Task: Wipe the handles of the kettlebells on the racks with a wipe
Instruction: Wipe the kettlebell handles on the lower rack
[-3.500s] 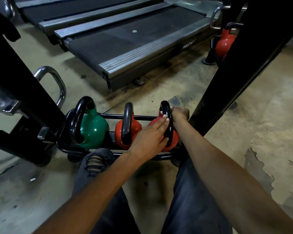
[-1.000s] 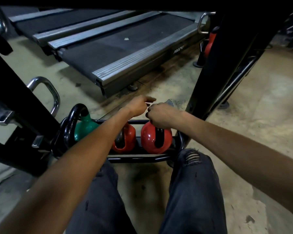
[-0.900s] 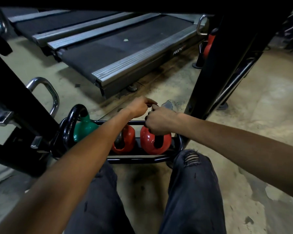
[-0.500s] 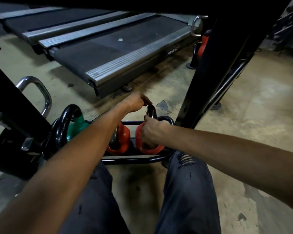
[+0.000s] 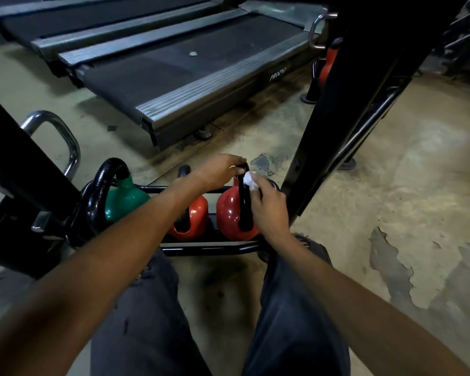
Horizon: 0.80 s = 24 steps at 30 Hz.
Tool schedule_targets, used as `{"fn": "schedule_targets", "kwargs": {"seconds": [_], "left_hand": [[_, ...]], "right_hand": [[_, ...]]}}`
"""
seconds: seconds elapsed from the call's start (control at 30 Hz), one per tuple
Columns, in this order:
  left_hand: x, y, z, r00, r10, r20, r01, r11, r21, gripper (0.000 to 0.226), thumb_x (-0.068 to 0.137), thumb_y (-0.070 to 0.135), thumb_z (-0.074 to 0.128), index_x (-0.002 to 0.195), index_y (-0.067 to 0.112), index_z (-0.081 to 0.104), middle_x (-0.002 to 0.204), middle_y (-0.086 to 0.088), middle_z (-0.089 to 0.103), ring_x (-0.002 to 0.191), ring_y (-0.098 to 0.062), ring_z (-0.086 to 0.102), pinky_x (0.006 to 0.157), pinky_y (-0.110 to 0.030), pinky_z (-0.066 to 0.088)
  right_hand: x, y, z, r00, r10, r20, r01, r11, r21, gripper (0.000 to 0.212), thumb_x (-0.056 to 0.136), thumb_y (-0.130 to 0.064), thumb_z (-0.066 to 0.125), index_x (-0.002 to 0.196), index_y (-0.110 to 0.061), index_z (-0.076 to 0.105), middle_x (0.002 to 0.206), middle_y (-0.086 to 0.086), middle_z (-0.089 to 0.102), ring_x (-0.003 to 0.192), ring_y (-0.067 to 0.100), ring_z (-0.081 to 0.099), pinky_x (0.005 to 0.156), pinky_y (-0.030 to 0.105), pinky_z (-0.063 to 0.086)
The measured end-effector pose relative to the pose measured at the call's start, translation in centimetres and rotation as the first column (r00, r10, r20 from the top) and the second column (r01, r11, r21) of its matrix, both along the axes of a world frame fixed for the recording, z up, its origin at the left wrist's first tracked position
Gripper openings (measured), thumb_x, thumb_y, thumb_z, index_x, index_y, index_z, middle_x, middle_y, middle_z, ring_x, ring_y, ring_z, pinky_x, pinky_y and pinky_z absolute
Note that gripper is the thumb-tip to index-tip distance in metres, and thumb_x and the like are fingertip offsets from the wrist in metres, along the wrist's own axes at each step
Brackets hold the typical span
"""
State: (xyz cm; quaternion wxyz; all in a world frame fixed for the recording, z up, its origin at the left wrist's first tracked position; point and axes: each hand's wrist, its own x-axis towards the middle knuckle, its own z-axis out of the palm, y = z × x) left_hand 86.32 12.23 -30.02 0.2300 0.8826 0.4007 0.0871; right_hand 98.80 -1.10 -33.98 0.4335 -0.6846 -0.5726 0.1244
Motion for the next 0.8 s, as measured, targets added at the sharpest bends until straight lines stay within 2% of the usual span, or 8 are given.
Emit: {"fn": "schedule_targets", "kwargs": {"seconds": [0.07, 0.13, 0.27, 0.43, 0.57, 0.67, 0.73, 0.8], "left_hand": [[0.0, 0.0, 0.5, 1.000, -0.010, -0.025, 0.008, 0.999, -0.046, 0.050, 0.101, 0.035, 0.058, 0.145, 0.013, 0.052, 0.148, -0.004, 0.053, 0.137, -0.021, 0.048, 0.105, -0.026, 0.034], [0.1, -0.2, 1.1, 0.996, -0.020, -0.083, 0.014, 0.997, -0.078, 0.068, 0.093, 0.050, 0.063, 0.149, 0.015, 0.046, 0.151, -0.004, 0.049, 0.138, -0.022, 0.046, 0.108, -0.031, 0.035], [0.6, -1.1, 1.8, 0.983, -0.049, -0.179, 0.037, 0.997, -0.070, 0.069, 0.094, 0.049, 0.063, 0.146, 0.008, 0.045, 0.148, -0.011, 0.051, 0.135, -0.029, 0.047, 0.109, -0.042, 0.039], [0.9, -1.7, 2.3, 0.979, -0.045, -0.198, 0.030, 0.997, -0.076, 0.064, 0.097, 0.043, 0.060, 0.147, 0.007, 0.043, 0.149, -0.012, 0.049, 0.136, -0.029, 0.046, 0.108, -0.040, 0.037], [0.8, -1.6, 1.9, 0.979, -0.036, -0.200, 0.021, 0.997, -0.078, 0.072, 0.097, 0.045, 0.060, 0.154, 0.010, 0.033, 0.156, -0.010, 0.042, 0.142, -0.026, 0.039, 0.113, -0.038, 0.033], [0.8, -1.6, 1.6, 0.980, -0.027, -0.196, 0.016, 0.998, -0.057, 0.074, 0.097, 0.046, 0.059, 0.155, 0.011, 0.031, 0.158, -0.009, 0.038, 0.145, -0.026, 0.036, 0.115, -0.039, 0.031], [0.7, -2.1, 1.1, 0.985, -0.012, -0.173, 0.013, 1.000, 0.006, 0.069, 0.098, 0.044, 0.058, 0.153, 0.011, 0.036, 0.159, -0.008, 0.037, 0.144, -0.026, 0.037, 0.116, -0.041, 0.032], [0.5, -2.8, 0.3, 0.993, -0.008, -0.118, 0.016, 0.998, 0.064, 0.062, 0.099, 0.041, 0.057, 0.152, 0.015, 0.040, 0.161, -0.004, 0.034, 0.145, -0.024, 0.035, 0.116, -0.045, 0.033]], "right_hand": [[-1.1, 0.7, 0.2, 0.961, -0.110, -0.253, 0.093, 0.993, -0.078, 0.028, 0.105, -0.023, 0.049, 0.125, -0.018, 0.068, 0.098, -0.002, 0.072, 0.086, 0.010, 0.064, 0.073, 0.025, 0.047], [-1.8, -0.2, 0.0, 0.914, -0.166, -0.371, 0.127, 0.984, -0.129, 0.024, 0.107, -0.026, 0.046, 0.112, -0.019, 0.068, 0.081, -0.009, 0.062, 0.072, 0.006, 0.057, 0.064, 0.025, 0.040], [-2.4, -5.1, -2.4, 0.938, -0.138, -0.319, 0.098, 0.985, -0.139, 0.020, 0.108, -0.023, 0.043, 0.106, -0.021, 0.063, 0.090, -0.010, 0.061, 0.084, 0.002, 0.059, 0.074, 0.021, 0.047], [-2.2, -1.9, -1.3, 0.868, -0.194, -0.456, 0.169, 0.981, -0.096, 0.025, 0.107, -0.023, 0.045, 0.091, -0.015, 0.062, 0.075, 0.001, 0.057, 0.064, 0.004, 0.050, 0.061, 0.031, 0.041], [-4.1, -6.1, -3.5, 0.929, -0.218, -0.300, 0.223, 0.975, -0.019, 0.017, 0.106, -0.020, 0.051, 0.118, -0.019, 0.063, 0.104, -0.012, 0.064, 0.095, -0.005, 0.057, 0.078, 0.010, 0.046], [-3.5, -6.6, -4.8, 0.979, -0.151, -0.134, 0.164, 0.982, 0.094, 0.014, 0.102, -0.011, 0.057, 0.114, -0.013, 0.064, 0.109, -0.005, 0.065, 0.100, -0.002, 0.055, 0.086, 0.026, 0.055], [-2.4, -6.0, -5.0, 0.991, -0.093, 0.097, 0.077, 0.984, 0.160, 0.023, 0.096, 0.001, 0.061, 0.117, -0.008, 0.065, 0.126, 0.006, 0.065, 0.117, 0.011, 0.058, 0.102, 0.029, 0.052], [-1.2, -5.8, -4.9, 0.934, 0.013, 0.358, -0.084, 0.979, 0.184, 0.035, 0.092, 0.006, 0.062, 0.124, -0.005, 0.065, 0.141, 0.013, 0.058, 0.136, 0.024, 0.051, 0.115, 0.037, 0.042]]}}
